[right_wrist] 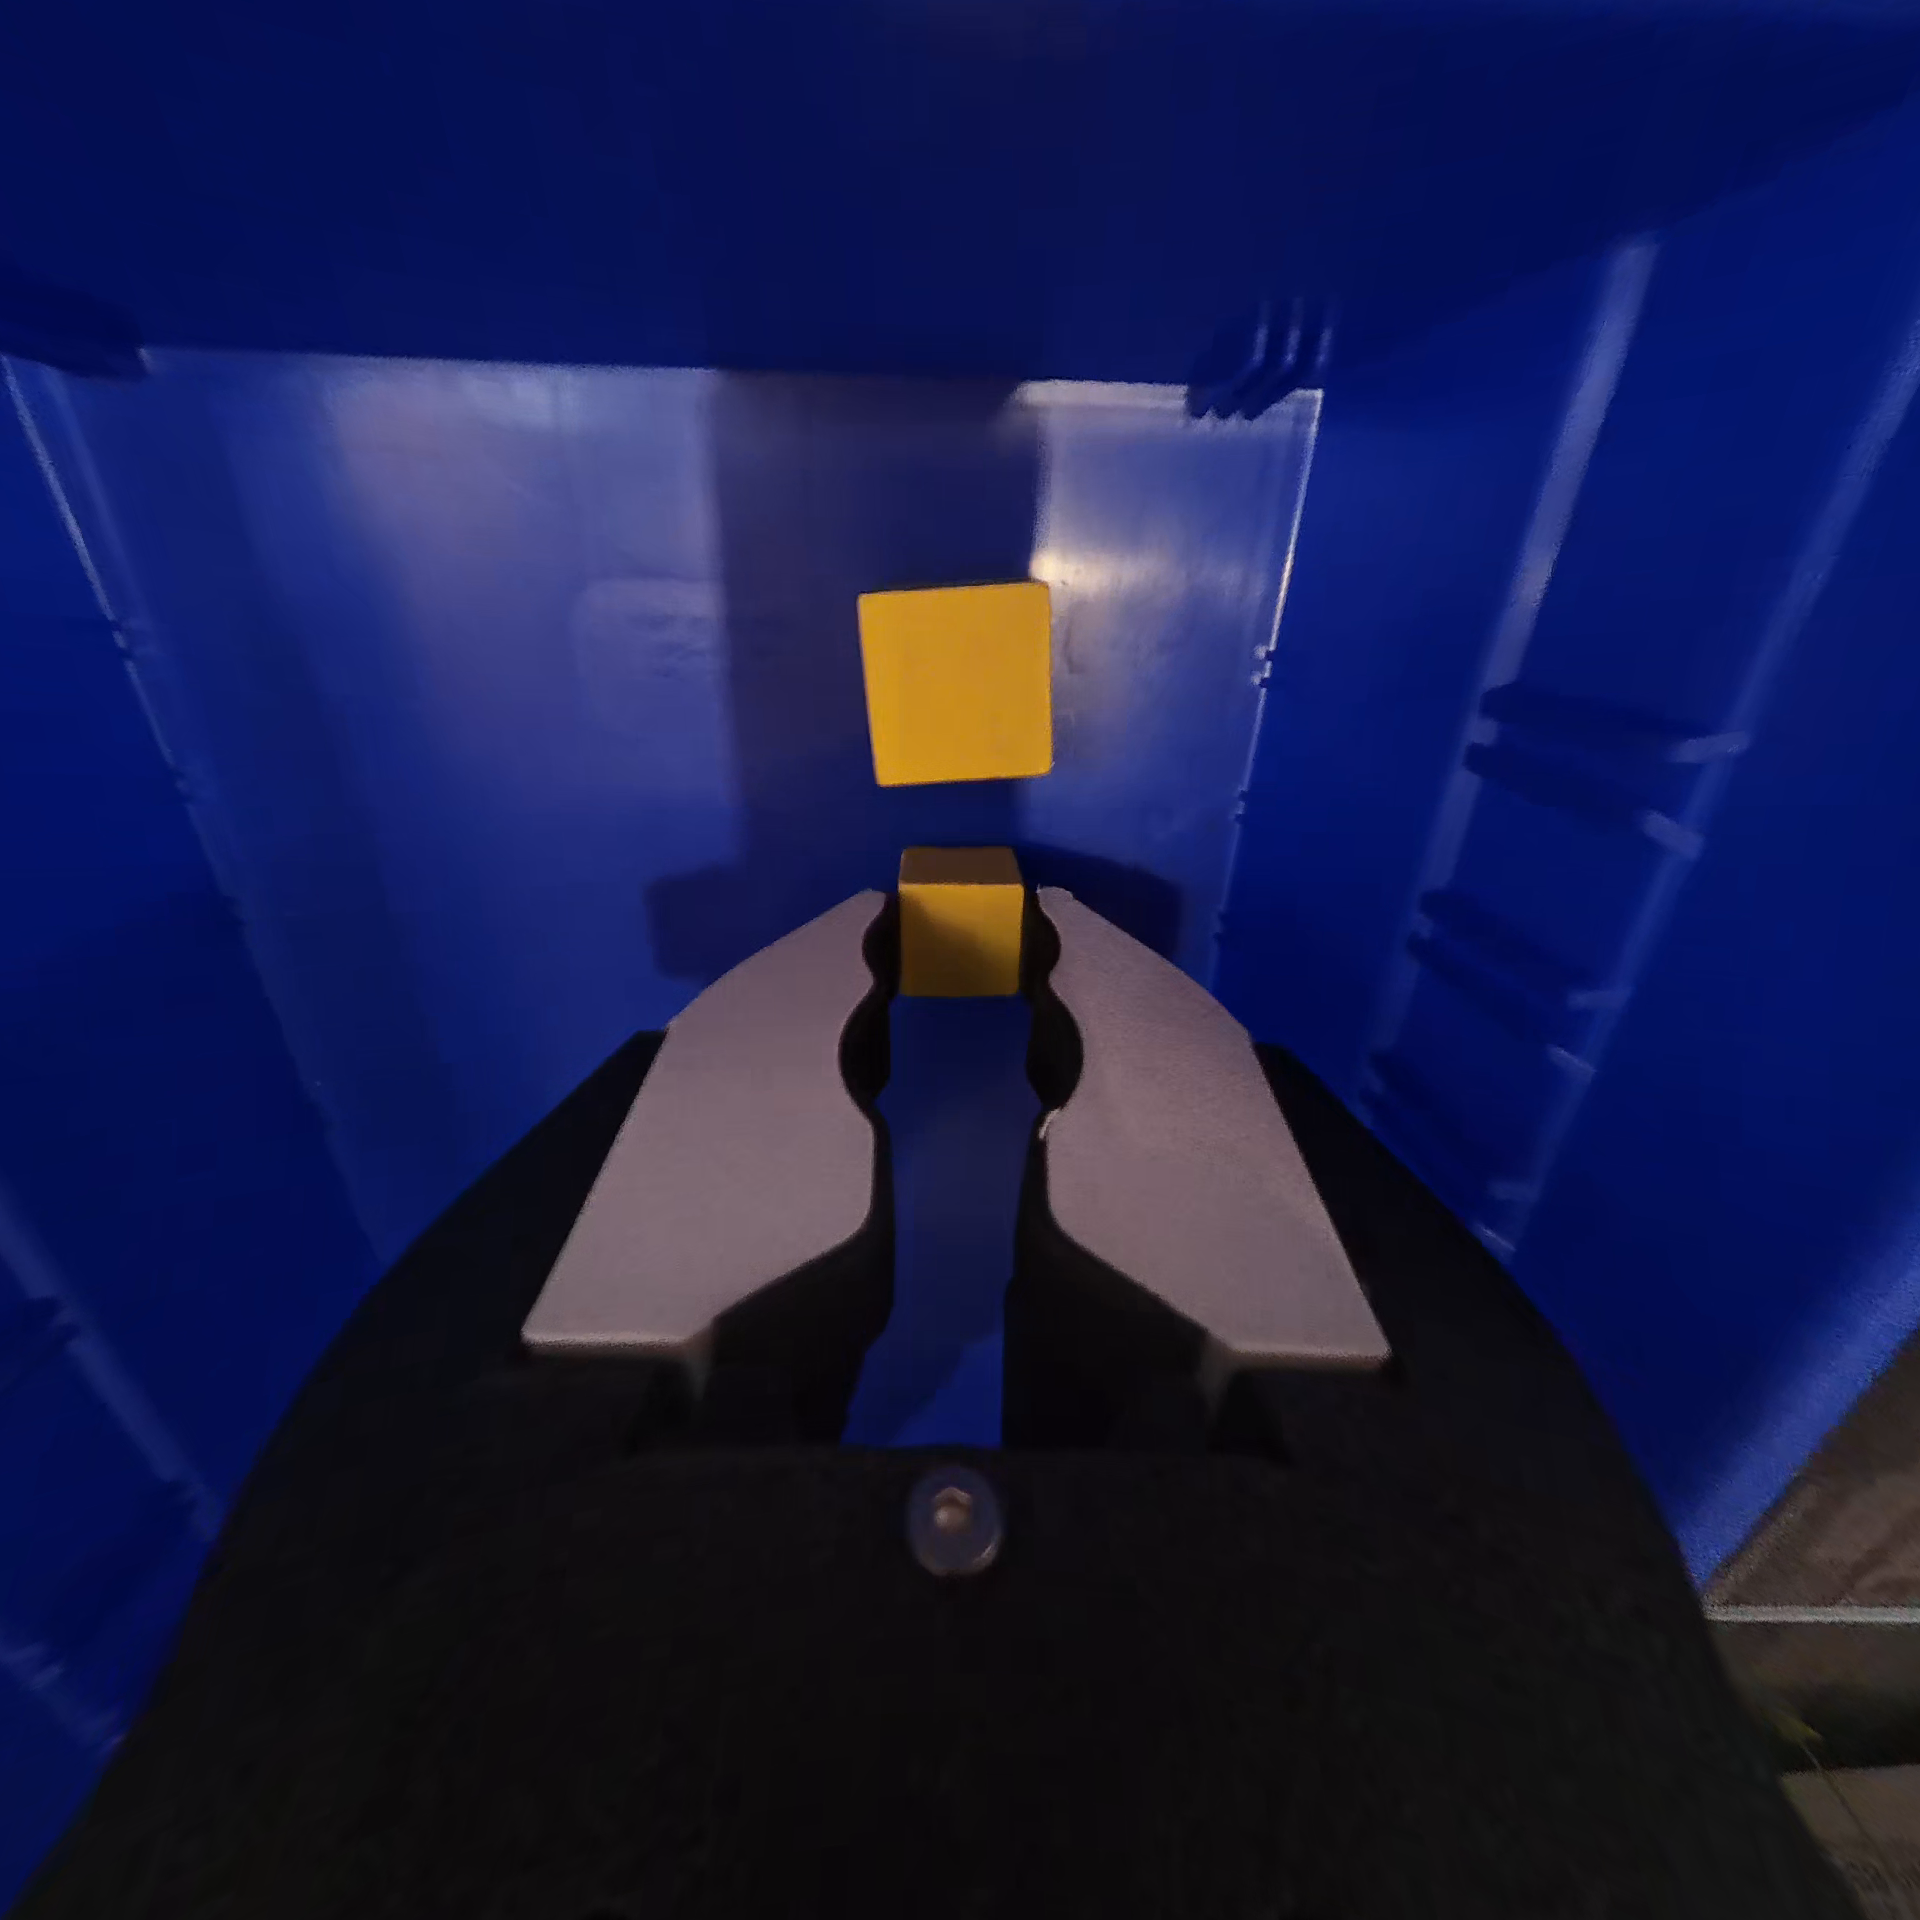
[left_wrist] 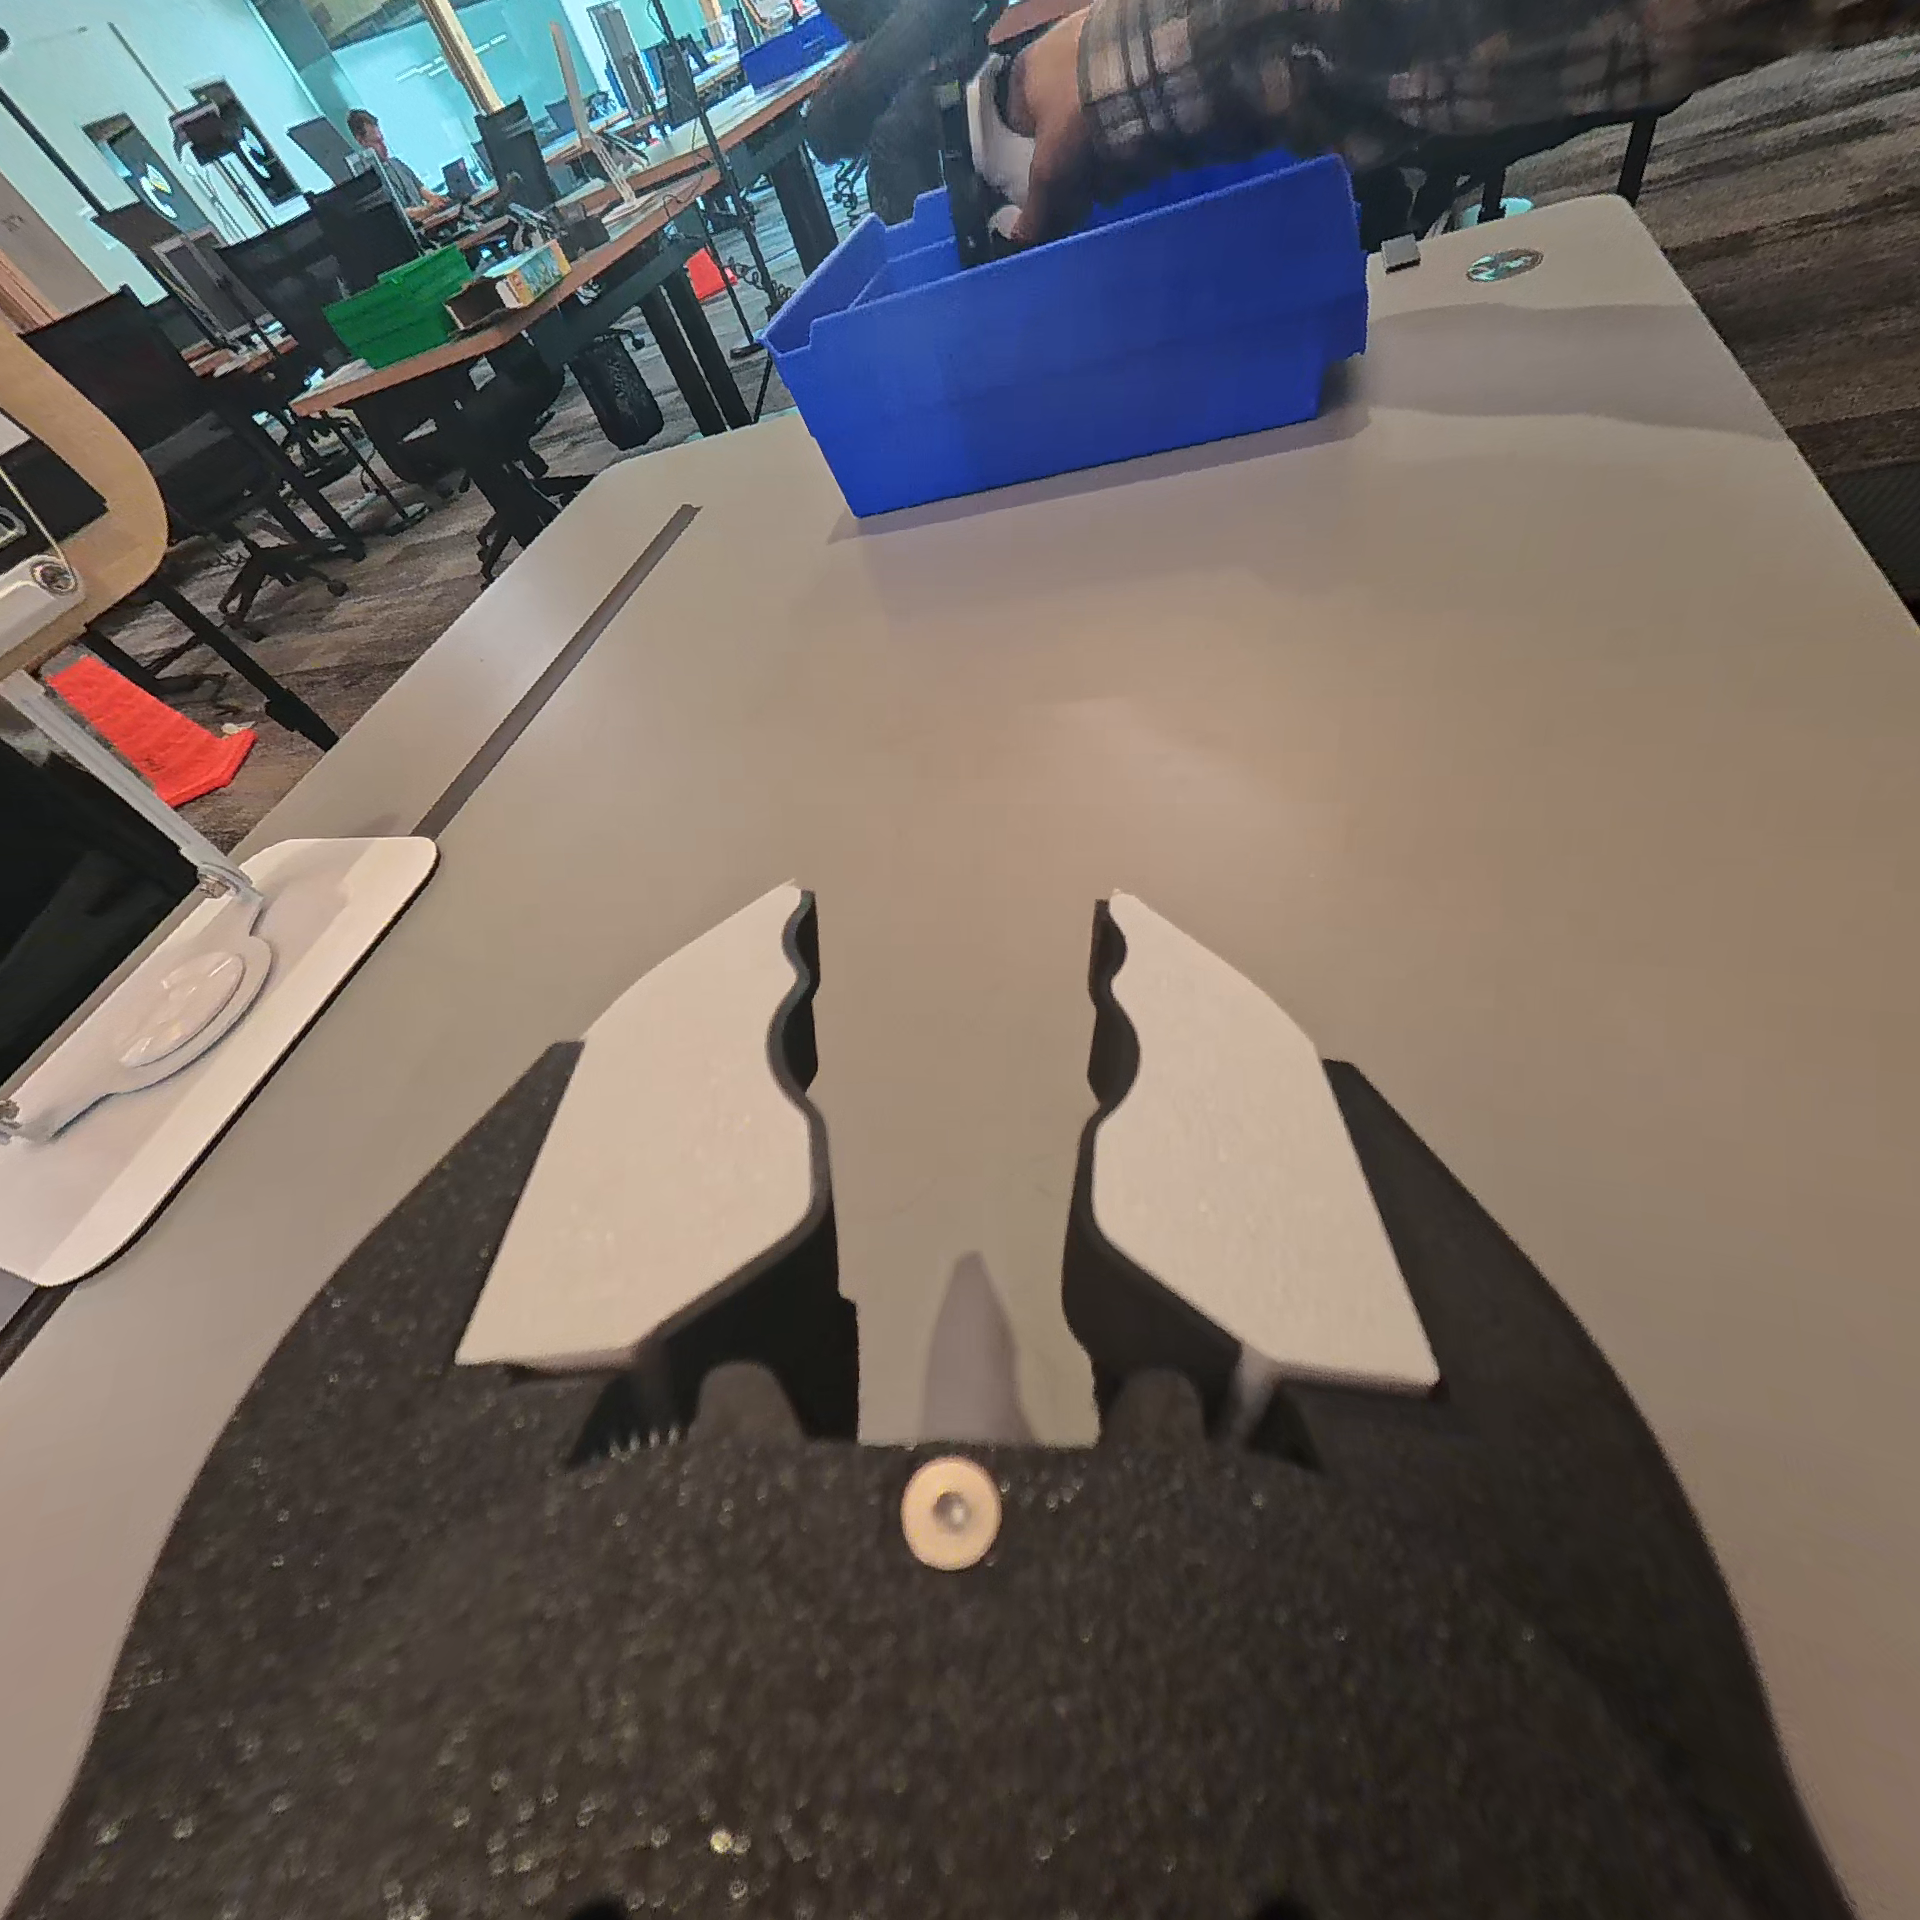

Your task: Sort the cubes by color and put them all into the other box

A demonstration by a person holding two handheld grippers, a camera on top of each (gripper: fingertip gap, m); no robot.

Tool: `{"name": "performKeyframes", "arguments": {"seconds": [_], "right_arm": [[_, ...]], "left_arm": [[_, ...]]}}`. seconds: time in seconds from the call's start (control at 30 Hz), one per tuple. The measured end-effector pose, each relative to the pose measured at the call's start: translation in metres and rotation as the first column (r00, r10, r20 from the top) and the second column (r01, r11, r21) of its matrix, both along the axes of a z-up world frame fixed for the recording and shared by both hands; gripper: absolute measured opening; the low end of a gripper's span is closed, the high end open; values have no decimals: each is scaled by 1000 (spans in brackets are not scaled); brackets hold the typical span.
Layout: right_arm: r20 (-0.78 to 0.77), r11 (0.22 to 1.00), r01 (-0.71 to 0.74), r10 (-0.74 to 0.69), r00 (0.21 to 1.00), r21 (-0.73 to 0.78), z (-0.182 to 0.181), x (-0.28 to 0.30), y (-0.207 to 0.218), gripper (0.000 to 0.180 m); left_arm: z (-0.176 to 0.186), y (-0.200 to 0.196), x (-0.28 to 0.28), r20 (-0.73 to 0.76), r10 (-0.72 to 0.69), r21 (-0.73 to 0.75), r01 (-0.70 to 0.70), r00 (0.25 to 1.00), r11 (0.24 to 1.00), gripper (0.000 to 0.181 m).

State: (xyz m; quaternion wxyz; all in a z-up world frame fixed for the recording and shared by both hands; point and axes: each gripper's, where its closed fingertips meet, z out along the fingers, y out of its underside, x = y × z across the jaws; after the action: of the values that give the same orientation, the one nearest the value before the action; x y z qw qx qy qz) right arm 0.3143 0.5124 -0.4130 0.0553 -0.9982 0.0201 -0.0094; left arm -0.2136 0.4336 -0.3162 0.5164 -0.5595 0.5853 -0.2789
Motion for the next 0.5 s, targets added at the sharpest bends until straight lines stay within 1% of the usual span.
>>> {"name": "performKeyframes", "arguments": {"seconds": [0.13, 0.17, 0.2, 0.3, 0.4, 0.5], "right_arm": [[20, 1000, -10, 10, 1000, 8, 0, 3, 0, 22], [22, 1000, -12, 12, 1000, 9, 0, 3, -1, 24], [29, 1000, -11, 11, 1000, 11, 1, 4, -1, 34], [34, 1000, -11, 11, 999, 20, 9, 3, -2, 46], [31, 999, -17, 16, 999, 37, 27, -2, -5, 47], [38, 997, -23, 21, 999, 73, 55, -9, -7, 49]], "left_arm": [[-1, 1, 0, 2, 2, -7, -2, 1000, 1000, 50], [-1, 1, 0, 0, 4, -7, -4, 1000, 1000, 50], [-1, 1, 0, 0, 5, -5, -5, 1000, 1000, 50], [1, 2, -1, 3, 9, 1, -9, 1000, 1000, 50], [4, 2, -2, 8, 14, 6, -14, 1000, 1000, 50], [7, 2, -4, 13, 20, 15, -20, 1000, 1000, 50]]}}
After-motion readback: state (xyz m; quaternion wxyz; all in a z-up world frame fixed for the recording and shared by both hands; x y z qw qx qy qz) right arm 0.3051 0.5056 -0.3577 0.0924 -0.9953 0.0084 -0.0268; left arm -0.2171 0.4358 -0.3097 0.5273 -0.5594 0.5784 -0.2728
